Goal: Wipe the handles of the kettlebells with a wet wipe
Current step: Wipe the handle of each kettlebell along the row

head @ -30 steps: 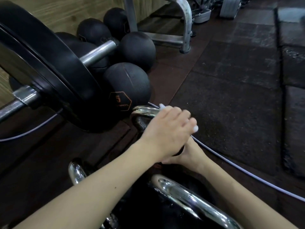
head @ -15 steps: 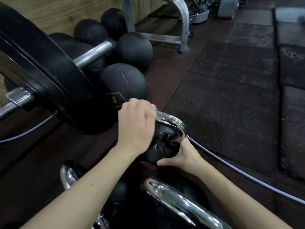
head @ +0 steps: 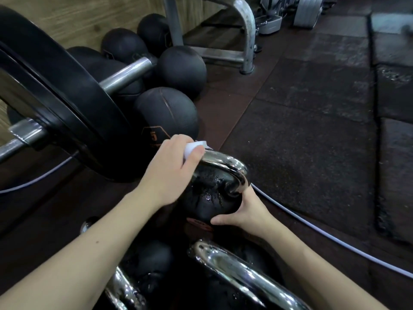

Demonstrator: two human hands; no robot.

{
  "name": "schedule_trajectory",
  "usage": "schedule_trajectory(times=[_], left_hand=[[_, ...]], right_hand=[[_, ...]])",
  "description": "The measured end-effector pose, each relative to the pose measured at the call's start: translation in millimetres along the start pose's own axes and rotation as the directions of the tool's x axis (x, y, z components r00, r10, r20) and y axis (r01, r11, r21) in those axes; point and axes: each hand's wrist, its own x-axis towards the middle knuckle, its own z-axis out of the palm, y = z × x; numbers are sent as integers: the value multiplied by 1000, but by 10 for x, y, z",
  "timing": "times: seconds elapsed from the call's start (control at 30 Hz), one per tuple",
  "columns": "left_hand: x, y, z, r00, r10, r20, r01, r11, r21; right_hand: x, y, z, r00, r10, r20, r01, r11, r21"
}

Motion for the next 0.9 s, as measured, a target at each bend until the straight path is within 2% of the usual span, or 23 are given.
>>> schedule_trajectory(times=[0.07, 0.13, 0.2, 0.27, 0.4, 0.43, 0.47, 0.53, 0.57, 0.6, 0.67, 0.7, 0.73, 0.8, 0.87, 0.9], left_hand=[[10, 123, 33, 997, 77, -2, -75, 985, 157], [2, 357, 151, 966, 253, 46, -253, 905, 341], [-27, 530, 323, 900, 406, 158, -433, 799, 417], [-40, 610, 403, 857, 464, 224, -514, 742, 431], [14, 342, 158, 931, 357, 73, -355, 847, 395], [25, 185, 91, 957, 288, 36, -281, 889, 360], [30, 53, 19, 990, 144, 8, -142, 962, 232], [13, -100, -67, 996, -89, 8, 89, 996, 6], [5, -120, -79, 995, -97, 0, 97, 994, 59], [-8, -57, -80, 998, -64, -20, 65, 992, 106], [-34, 214, -9, 985, 152, -83, -124, 954, 271], [-33, 382, 48, 961, 264, -81, -211, 892, 400], [-45, 540, 135, 929, 369, -19, -308, 803, 510], [-111, 724, 419, 871, 457, 180, -476, 695, 538], [-159, 734, 605, 852, 448, 270, -517, 641, 568], [-161, 701, 616, 855, 439, 275, -514, 651, 559]], right_hand=[[8, 5, 4, 1000, -5, -8, 5, 1000, 2], [12, -32, 7, 1000, -22, 0, 22, 1000, -12], [28, -36, 11, 999, -30, 24, 31, 999, -32], [30, -20, 3, 1000, -16, 27, 17, 999, -29], [20, -3, 11, 1000, -13, 4, 13, 1000, -27], [14, -6, 7, 1000, -20, 3, 20, 1000, -12], [13, -7, 3, 999, -32, 9, 32, 999, -8], [5, -48, -20, 998, -59, 24, 60, 998, -18], [2, -62, -22, 997, -67, 23, 68, 997, -23], [11, -45, -15, 997, -77, 23, 78, 997, -24], [11, -50, -6, 998, -67, 16, 68, 997, -40], [15, -56, -12, 998, -62, 16, 63, 997, -50], [22, -46, -10, 998, -61, 26, 62, 996, -71], [15, -117, -1, 995, -53, 83, 61, 993, -103], [17, -164, 3, 990, -67, 127, 92, 975, -203], [18, -183, 0, 989, -95, 117, 120, 965, -234]])
